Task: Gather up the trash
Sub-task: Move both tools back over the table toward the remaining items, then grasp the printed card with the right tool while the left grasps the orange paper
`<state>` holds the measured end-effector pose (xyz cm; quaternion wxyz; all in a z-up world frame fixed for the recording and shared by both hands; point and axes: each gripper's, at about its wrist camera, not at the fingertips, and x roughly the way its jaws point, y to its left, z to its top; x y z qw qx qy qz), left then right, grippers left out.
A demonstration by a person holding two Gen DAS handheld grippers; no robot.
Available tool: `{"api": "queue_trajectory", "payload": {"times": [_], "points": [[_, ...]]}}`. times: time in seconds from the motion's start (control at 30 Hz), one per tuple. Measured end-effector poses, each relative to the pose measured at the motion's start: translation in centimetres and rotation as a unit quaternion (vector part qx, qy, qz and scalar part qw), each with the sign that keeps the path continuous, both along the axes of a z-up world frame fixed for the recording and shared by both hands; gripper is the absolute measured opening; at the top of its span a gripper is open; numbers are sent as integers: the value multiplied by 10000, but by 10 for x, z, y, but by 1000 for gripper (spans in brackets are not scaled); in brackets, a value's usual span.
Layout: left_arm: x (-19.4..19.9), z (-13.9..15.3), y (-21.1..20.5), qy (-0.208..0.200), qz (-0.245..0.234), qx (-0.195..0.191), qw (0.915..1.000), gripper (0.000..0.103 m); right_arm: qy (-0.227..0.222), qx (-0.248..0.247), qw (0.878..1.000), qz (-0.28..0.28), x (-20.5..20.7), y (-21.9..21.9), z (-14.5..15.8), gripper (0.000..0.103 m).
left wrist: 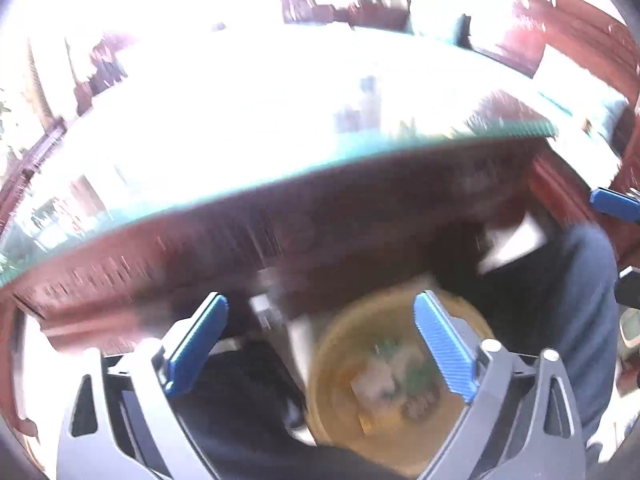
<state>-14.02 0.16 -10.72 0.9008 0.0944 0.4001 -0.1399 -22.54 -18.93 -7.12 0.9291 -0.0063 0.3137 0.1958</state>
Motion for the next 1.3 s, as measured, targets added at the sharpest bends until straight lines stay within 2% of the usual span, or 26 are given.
{"api": "queue_trajectory", "payload": {"times": [0.07, 0.13, 0.3, 0.4, 0.53, 0.7, 0.87, 0.9, 1.0, 1.03, 1.13, 1.3], "points": [[12, 20, -7, -365, 68, 169, 9992, 98, -257, -72, 9995, -137, 13, -1, 14, 95], [25, 35, -16, -601, 94, 213, 9979, 99, -442, 93, 9988, -196, 28, -3, 28, 95], [72, 64, -33, -887, 122, 152, 9959, 99, -669, 123, 9969, -385, 75, 1, 47, 95], [104, 74, -40, -929, 143, 64, 9956, 99, -707, 124, 9960, -539, 108, 2, 52, 95], [146, 83, -42, -957, 281, -199, 9948, 99, -421, 131, 9959, -791, 152, -8, 51, 95], [190, 79, -38, -918, 522, -347, 9938, 99, -308, 413, 9943, -935, 192, -19, 54, 94], [226, 65, -19, -603, 747, -680, 9931, 99, -265, 113, 9939, -1061, 225, -19, 54, 93], [233, 61, -14, -566, 829, -732, 9923, 99, -247, 38, 9941, -1055, 233, -18, 53, 91], [250, 53, -2, -478, 1057, -751, 9904, 99, -71, -151, 9948, -1004, 261, -12, 52, 74], [256, 52, 2, -452, 1084, -784, 9900, 99, 11, -190, 9950, -984, 271, -10, 51, 71], [270, 52, 7, -437, 1138, -773, 9895, 99, 254, -352, 9934, -1060, 306, -6, 46, 71], [292, 51, 18, -381, 1220, -848, 9882, 99, 564, -588, 9900, -1151, 352, 0, 36, 64]]}}
